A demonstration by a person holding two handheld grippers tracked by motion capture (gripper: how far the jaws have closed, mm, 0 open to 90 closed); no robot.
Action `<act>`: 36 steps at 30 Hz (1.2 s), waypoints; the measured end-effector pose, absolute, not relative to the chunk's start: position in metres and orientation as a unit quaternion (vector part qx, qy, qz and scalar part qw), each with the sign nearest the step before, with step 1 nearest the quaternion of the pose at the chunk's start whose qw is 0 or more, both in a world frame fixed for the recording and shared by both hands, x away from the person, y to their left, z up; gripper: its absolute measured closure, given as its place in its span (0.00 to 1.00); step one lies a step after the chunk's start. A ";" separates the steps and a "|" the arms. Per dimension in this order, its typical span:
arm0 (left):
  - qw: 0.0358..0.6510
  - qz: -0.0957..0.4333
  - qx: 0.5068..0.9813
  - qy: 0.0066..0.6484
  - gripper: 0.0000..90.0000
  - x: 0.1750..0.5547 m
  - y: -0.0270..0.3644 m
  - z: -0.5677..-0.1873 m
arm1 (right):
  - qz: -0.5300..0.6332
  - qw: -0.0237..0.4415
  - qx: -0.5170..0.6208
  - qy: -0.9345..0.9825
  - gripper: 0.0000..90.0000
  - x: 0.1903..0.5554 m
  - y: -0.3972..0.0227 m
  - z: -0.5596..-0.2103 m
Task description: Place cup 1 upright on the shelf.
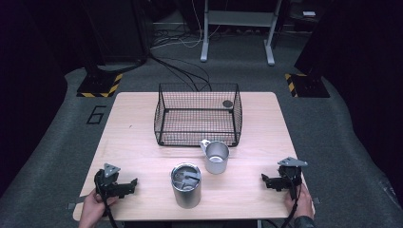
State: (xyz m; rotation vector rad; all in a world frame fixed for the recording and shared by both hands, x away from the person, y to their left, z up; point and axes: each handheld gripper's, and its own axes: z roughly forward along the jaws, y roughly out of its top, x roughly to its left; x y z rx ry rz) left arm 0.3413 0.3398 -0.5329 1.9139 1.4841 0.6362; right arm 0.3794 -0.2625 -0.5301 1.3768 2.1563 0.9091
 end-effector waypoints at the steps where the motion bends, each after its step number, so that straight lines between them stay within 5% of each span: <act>1: 0.313 0.243 0.724 0.565 0.00 0.341 0.339 -0.533 | 0.330 0.210 0.493 0.777 0.00 0.380 -0.263 -0.530; 36: 0.357 0.235 0.745 0.512 0.00 0.321 0.337 -0.498 | 0.333 0.205 0.481 0.784 0.00 0.383 -0.264 -0.530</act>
